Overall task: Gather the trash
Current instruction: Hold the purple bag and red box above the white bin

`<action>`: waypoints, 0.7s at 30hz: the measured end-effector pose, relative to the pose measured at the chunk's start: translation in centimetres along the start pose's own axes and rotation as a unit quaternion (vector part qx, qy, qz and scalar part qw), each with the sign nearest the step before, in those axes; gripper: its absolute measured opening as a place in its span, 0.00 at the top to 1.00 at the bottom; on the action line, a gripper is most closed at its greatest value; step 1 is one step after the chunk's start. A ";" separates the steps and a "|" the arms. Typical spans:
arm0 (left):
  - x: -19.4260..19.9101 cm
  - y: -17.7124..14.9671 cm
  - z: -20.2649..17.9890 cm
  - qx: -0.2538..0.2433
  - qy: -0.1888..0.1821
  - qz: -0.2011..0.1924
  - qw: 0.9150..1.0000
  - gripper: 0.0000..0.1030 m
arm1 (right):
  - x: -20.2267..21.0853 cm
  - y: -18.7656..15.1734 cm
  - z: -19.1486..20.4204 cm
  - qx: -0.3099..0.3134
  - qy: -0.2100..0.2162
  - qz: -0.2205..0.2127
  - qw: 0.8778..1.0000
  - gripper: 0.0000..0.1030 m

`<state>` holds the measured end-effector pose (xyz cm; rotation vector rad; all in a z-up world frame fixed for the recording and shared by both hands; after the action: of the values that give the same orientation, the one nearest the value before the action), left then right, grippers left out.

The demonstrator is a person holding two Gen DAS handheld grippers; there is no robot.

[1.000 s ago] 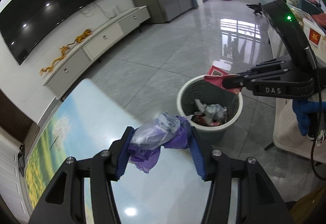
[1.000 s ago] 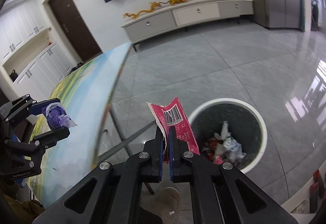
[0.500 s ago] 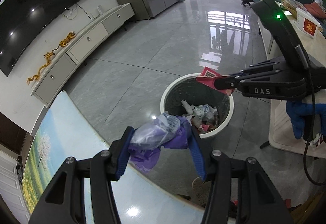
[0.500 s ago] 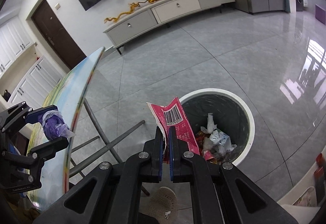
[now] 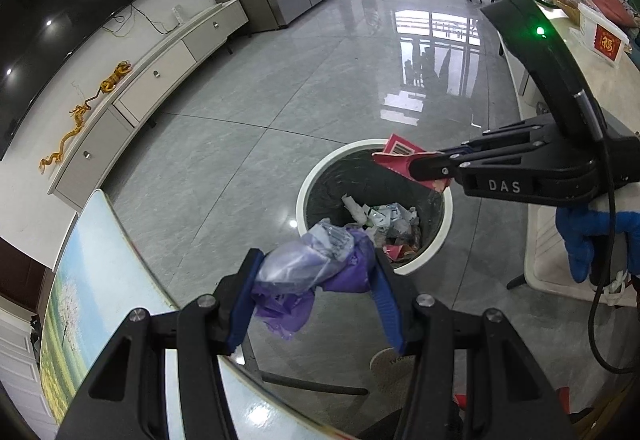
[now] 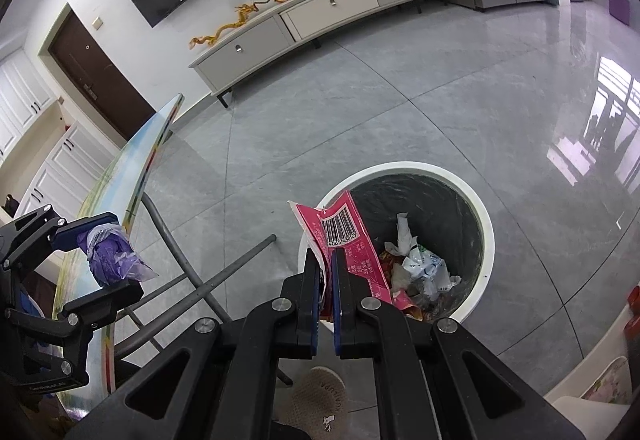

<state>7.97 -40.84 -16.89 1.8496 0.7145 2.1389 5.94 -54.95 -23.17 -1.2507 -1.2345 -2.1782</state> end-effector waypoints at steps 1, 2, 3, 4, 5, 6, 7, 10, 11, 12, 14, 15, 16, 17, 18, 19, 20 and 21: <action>-0.2 0.1 -0.1 -0.001 -0.001 0.001 1.000 0.51 | -0.1 0.1 -0.2 -0.002 0.000 0.001 1.000 0.95; -0.4 0.1 -0.2 -0.002 -0.002 0.003 1.000 0.51 | -0.2 0.0 -0.4 -0.004 -0.001 0.002 1.000 0.95; -0.5 0.2 -0.2 -0.002 -0.002 0.004 1.000 0.51 | -0.3 0.0 -0.5 -0.007 -0.002 0.003 1.000 0.94; -0.7 0.3 -0.3 -0.003 -0.004 0.005 1.000 0.51 | -0.3 -0.1 -0.6 -0.011 -0.002 0.004 1.000 0.94; -0.8 0.3 -0.4 -0.003 -0.004 0.006 1.000 0.51 | -0.4 -0.2 -0.7 -0.012 -0.003 0.005 1.000 0.94; -0.9 0.4 -0.5 -0.004 -0.005 0.006 1.000 0.51 | -0.5 -0.2 -0.8 -0.014 -0.003 0.005 1.000 0.94; -1.0 0.5 -0.6 -0.005 -0.006 0.007 1.000 0.51 | -0.6 -0.3 -0.9 -0.016 -0.004 0.006 1.000 0.94; -1.1 0.7 -0.7 -0.007 -0.008 0.009 1.000 0.51 | -0.8 -0.4 -1.3 -0.021 -0.004 0.008 1.000 0.94; -1.2 0.8 -0.7 -0.008 -0.008 0.009 1.000 0.51 | -0.9 -0.4 -1.4 -0.022 -0.004 0.008 1.000 0.94; -1.3 0.9 -0.7 -0.008 -0.008 0.010 1.000 0.51 | -0.9 -0.4 -1.5 -0.023 -0.004 0.008 1.000 0.94; -1.4 0.9 -0.7 -0.009 -0.009 0.011 1.000 0.51 | -0.9 -0.3 -1.7 -0.024 -0.004 0.009 1.000 0.94; -1.4 0.9 -0.7 -0.009 -0.010 0.011 1.000 0.51 | -1.0 -0.3 -1.8 -0.024 -0.004 0.009 1.000 0.94; -1.4 0.9 -0.7 -0.010 -0.009 0.012 1.000 0.51 | -1.0 -0.2 -1.8 -0.024 -0.004 0.009 1.000 0.94; -1.5 0.9 -0.7 -0.010 -0.009 0.012 1.000 0.51 | -1.0 -0.2 -1.8 -0.025 -0.004 0.009 1.000 0.94; -1.5 0.9 -0.7 -0.011 -0.009 0.012 1.000 0.51 | -0.9 -0.2 -1.7 -0.026 -0.004 0.009 1.000 0.94; -1.5 0.9 -0.7 -0.011 -0.009 0.012 1.000 0.51 | -0.9 -0.1 -1.8 -0.026 -0.003 0.009 1.000 0.94; -1.5 0.9 -0.7 -0.011 -0.009 0.012 1.000 0.51 | -1.0 -0.1 -1.8 -0.027 -0.003 0.009 1.000 0.94; -1.5 0.9 -0.8 -0.011 -0.009 0.012 1.000 0.51 | -1.0 -0.1 -1.9 -0.027 -0.003 0.009 1.000 0.94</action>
<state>7.62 -42.52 -17.80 1.8730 0.6647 2.1343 5.43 -56.56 -24.50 -1.2859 -1.1692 -2.2091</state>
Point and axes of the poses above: each gripper's, at about its wrist camera, not at the fingertips, and x roughly against the way its jaws point, z to its left, y to its top, the point moved 2 cm from there along -x, roughly the way its jaws point, and after that the axes turned 12 degrees about -y, right-handed, at the moved point
